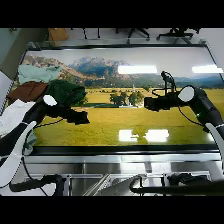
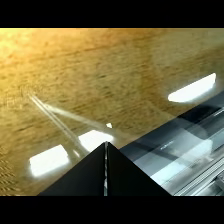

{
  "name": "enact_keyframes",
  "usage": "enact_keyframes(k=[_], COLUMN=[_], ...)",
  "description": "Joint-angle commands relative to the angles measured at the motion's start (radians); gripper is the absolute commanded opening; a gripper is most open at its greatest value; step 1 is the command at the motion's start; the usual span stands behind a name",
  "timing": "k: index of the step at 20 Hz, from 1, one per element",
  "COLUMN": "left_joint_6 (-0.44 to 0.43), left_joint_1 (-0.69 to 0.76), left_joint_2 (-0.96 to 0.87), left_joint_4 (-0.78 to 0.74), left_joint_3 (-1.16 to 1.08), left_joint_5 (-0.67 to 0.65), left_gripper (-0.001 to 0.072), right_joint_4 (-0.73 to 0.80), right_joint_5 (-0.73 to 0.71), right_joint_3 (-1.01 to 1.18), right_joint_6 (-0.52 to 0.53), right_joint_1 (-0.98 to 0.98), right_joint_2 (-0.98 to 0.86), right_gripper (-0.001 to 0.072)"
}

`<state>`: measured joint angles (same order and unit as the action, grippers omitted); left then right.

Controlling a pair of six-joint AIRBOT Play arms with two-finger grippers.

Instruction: Fold the shirts.

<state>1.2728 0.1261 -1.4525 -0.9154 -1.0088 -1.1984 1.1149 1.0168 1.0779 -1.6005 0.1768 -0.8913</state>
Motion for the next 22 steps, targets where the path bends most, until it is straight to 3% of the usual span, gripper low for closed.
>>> enact_keyframes(k=[1,4,6,7,9,11,20,22], left_joint_6=[0.000,0.000,-0.079,-0.038,-0.195,-0.227,-0.262,-0.286], left_joint_1=[0.000,0.000,-0.019,-0.029,-0.055,-0.092,-0.298,-0.329], left_joint_2=[-0.136,-0.258,-0.296,-0.307,-0.307,-0.262,0.106,0.154], left_joint_4=[0.000,-0.001,0.034,0.074,0.242,0.341,0.331,0.272], left_joint_3=[0.000,0.000,-0.022,-0.043,-0.087,-0.102,-0.101,-0.101], left_joint_5=[-0.002,-0.003,-0.009,-0.032,-0.148,-0.209,-0.211,-0.069], left_gripper=[0.0017,0.0017,0.0014,0.0014,0.0015,0.0017,0.0021,0.0018], right_joint_4=[0.000,-0.021,-0.075,-0.098,-0.116,-0.109,-0.106,-0.106], right_joint_5=[-0.019,-0.017,-0.015,-0.014,-0.015,-0.015,-0.018,-0.021], right_joint_3=[0.000,0.000,0.000,0.000,0.000,0.000,0.000,0.000], right_joint_6=[0.000,0.000,0.000,0.000,0.003,0.035,0.069,0.072], right_joint_1=[0.001,0.001,0.000,0.000,0.000,-0.001,0.000,-0.001], right_joint_2=[-0.018,-0.048,-0.052,-0.050,-0.050,-0.050,-0.051,-0.051], right_gripper=[0.0016,0.0016,0.0016,0.0016,0.0016,0.0016,0.0017,0.0017])
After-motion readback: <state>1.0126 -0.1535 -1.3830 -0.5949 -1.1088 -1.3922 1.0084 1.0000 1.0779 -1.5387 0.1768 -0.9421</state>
